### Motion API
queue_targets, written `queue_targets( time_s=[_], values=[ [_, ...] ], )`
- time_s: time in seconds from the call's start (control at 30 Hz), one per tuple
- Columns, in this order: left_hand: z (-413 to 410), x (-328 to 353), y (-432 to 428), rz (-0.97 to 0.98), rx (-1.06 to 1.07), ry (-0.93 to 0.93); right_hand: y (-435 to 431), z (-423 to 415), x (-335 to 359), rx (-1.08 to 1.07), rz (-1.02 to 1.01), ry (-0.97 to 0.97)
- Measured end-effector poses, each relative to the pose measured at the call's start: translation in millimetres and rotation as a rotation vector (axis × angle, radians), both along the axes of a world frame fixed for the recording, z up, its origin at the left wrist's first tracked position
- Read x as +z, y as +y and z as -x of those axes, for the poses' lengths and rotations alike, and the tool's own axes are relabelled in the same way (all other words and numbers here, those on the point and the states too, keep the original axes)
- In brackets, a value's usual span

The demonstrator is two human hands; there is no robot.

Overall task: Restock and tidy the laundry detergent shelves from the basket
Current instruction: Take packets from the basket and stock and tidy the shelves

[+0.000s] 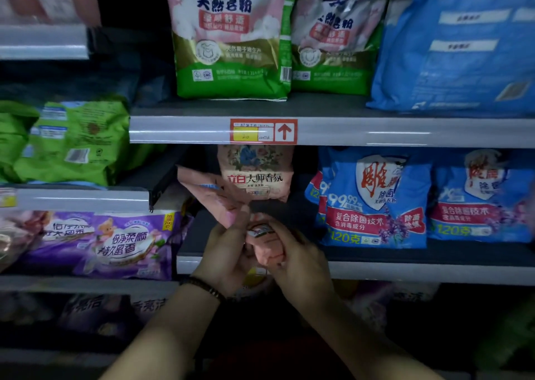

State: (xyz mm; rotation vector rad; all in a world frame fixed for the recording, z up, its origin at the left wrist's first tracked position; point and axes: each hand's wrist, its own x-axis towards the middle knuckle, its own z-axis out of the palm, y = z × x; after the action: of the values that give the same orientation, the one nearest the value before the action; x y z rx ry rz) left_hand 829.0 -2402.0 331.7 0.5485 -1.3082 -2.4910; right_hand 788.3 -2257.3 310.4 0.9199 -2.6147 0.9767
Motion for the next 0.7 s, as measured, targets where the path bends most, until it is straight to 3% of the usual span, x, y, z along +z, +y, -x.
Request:
queue_targets(
  time_s=[0.17, 0.3, 0.43, 0.57, 0.63, 0.7],
  values=[
    [-41, 25, 17, 0.100, -0.034, -0.007, 13, -9, 12, 0.061, 0.025, -0.025],
    [-61, 48, 27, 0.102, -0.074, 0.063, 28, -16, 22, 0.002, 0.183, -0.042],
    [-81, 55, 31, 0.307, -0.042, 0.062, 45, -28, 31, -0.138, 0.539, -0.376],
    [-103, -3, 34, 0.490, 0.216, -0.178, 61, -33, 28, -0.168, 0.679, -0.654],
    [-117, -17, 42, 0.367, 0.138, -0.215, 68, -37, 28, -0.186, 0.714, -0.745],
    [-127, -18, 54, 0.037, 0.014, -0.222, 74, -41, 25, -0.170, 0.758, -0.856]
  ],
)
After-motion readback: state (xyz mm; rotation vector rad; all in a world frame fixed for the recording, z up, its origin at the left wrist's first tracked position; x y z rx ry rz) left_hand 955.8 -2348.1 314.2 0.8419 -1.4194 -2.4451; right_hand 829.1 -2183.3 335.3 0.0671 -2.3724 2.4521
